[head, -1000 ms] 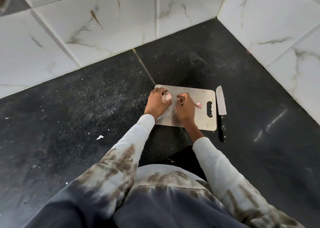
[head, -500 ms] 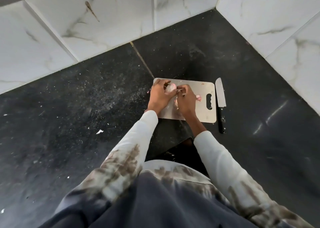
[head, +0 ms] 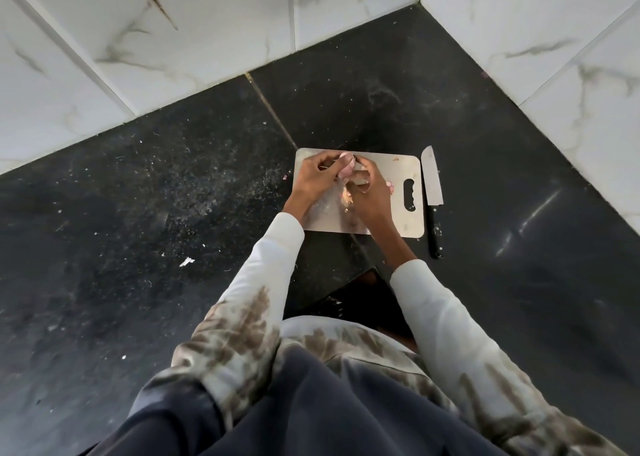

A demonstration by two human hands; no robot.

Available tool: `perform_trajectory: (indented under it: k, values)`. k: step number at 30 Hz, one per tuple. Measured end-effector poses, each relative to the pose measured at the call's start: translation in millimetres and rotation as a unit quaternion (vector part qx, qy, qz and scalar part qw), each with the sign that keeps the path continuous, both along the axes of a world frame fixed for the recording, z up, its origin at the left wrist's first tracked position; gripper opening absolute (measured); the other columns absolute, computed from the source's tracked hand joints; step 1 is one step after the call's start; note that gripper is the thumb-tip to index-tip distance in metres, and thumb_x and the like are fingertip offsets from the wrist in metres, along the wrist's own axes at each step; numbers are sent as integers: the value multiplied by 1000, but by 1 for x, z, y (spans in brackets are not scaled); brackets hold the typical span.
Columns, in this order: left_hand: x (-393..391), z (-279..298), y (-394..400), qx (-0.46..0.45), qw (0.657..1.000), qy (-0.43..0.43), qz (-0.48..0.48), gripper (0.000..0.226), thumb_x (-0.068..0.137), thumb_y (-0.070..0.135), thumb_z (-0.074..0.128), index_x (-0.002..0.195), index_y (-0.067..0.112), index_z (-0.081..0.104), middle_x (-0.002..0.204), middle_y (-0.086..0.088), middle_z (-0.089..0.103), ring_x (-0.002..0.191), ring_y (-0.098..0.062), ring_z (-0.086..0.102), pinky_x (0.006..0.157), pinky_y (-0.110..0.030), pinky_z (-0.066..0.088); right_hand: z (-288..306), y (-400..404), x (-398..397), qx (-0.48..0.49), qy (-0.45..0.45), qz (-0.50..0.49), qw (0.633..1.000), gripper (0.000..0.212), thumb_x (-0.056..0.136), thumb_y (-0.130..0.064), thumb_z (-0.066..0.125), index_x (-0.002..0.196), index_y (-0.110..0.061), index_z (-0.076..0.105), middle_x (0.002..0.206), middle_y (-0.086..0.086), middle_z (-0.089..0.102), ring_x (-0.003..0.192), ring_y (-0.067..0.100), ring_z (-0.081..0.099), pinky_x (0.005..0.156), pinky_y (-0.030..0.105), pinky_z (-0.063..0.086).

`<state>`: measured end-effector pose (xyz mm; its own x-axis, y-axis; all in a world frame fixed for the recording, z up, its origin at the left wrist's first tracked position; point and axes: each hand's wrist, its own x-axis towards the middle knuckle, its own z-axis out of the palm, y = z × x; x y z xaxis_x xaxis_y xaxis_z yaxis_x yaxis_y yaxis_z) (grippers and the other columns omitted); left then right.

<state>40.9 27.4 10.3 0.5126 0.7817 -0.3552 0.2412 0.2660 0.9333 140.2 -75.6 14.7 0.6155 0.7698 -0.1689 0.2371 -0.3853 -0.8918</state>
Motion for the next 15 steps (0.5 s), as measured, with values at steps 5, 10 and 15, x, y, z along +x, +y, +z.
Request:
perform_trajectory:
  k: [5, 10, 15]
  values:
    - [-9, -5, -6, -59, 997, -41, 15, 33, 105, 40, 67, 115, 11, 81, 110, -13, 80, 109, -33, 76, 104, -49, 60, 0, 4, -1, 27, 5, 32, 999, 60, 94, -32, 78, 146, -21, 51, 140, -5, 63, 117, 4, 60, 94, 11, 52]
    - [-12, -3, -14, -148, 981, -84, 91, 36, 109, 32, 61, 121, 1, 76, 109, -20, 77, 92, -19, 73, 77, -26, 62, 0, 9, -6, 44, -15, 31, 998, 54, 91, -34, 80, 139, -22, 58, 134, -4, 67, 114, 8, 65, 95, 15, 52]
    - [-12, -9, -10, -180, 971, -106, 118, 30, 110, 29, 56, 117, 10, 78, 109, -19, 74, 102, -27, 68, 99, -39, 59, 0, 10, -8, 55, -56, 33, 996, 45, 91, -40, 80, 129, -23, 63, 126, -6, 71, 113, 8, 67, 100, 26, 56]
